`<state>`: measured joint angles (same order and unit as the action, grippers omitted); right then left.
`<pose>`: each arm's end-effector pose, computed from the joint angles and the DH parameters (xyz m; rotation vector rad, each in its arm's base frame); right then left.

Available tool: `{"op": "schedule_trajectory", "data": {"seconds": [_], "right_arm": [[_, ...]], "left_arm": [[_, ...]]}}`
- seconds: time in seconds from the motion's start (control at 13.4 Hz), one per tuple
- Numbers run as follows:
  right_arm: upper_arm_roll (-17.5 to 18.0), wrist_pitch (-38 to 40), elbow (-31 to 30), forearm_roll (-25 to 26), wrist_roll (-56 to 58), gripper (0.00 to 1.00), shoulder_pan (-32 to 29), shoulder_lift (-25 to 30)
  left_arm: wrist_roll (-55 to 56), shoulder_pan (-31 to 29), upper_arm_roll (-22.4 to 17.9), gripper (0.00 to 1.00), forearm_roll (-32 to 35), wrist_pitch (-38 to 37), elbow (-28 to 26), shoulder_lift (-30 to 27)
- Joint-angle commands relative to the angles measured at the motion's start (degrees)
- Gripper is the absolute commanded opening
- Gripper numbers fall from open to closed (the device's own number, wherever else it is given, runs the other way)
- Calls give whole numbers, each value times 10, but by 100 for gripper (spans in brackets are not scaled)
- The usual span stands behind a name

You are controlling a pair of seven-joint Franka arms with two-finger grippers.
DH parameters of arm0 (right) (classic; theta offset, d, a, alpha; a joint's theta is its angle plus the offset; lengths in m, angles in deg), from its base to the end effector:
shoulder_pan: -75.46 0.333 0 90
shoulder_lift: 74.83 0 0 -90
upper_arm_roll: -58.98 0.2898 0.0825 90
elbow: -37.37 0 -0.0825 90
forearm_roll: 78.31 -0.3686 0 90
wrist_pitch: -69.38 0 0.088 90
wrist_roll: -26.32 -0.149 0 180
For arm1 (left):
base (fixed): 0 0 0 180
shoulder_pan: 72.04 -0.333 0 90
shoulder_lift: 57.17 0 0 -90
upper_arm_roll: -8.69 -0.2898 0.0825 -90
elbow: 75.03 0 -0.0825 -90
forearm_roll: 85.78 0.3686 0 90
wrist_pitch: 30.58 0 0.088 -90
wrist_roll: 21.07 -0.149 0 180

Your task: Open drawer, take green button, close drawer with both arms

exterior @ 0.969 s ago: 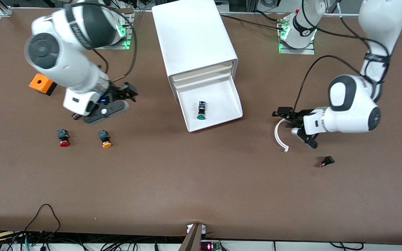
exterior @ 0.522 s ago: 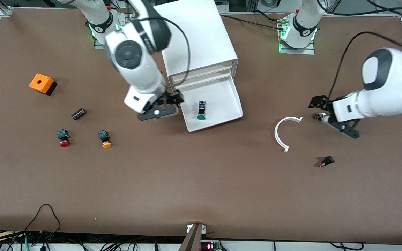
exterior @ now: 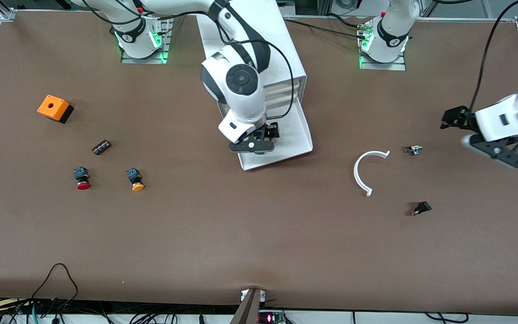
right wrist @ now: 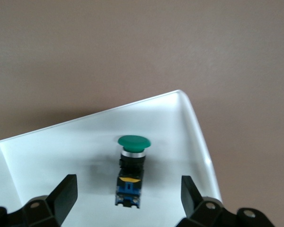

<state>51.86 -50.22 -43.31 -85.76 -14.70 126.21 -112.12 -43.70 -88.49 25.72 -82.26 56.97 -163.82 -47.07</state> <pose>0.4885 0.4989 0.2697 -3.0896 -0.0149 0.0022 0.5651 0.0131 0.4689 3.0365 -0.6296 -0.2931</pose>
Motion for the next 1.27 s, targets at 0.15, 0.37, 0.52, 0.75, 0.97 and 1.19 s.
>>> {"op": "schedule_trajectory", "data": {"seconds": [0.15, 0.37, 0.52, 0.75, 0.97, 1.19], "right_arm": [[-8, -9, 18, 31, -33, 79, 19, -30], [-8, -15, 15, 32, -34, 62, 25, -42], [-8, -15, 12, 32, -39, 51, 27, -46], [-8, -16, 11, 33, -52, 41, 27, -50], [-8, -17, 3, 34, -52, 36, 28, -51], [-9, -20, -3, 42, -50, 14, 29, -50]], "left_arm": [[86, 110, -143, 100, 12, -67, 50, -19], [145, 203, -243, 100, -17, -91, 43, -45], [154, 250, -291, 100, -26, -93, 41, -58], [155, 213, -255, 100, -36, -80, 23, -71], [210, 207, -237, 100, -37, -63, 0, -89], [209, 201, -236, 100, -37, -27, -31, -83]]}}
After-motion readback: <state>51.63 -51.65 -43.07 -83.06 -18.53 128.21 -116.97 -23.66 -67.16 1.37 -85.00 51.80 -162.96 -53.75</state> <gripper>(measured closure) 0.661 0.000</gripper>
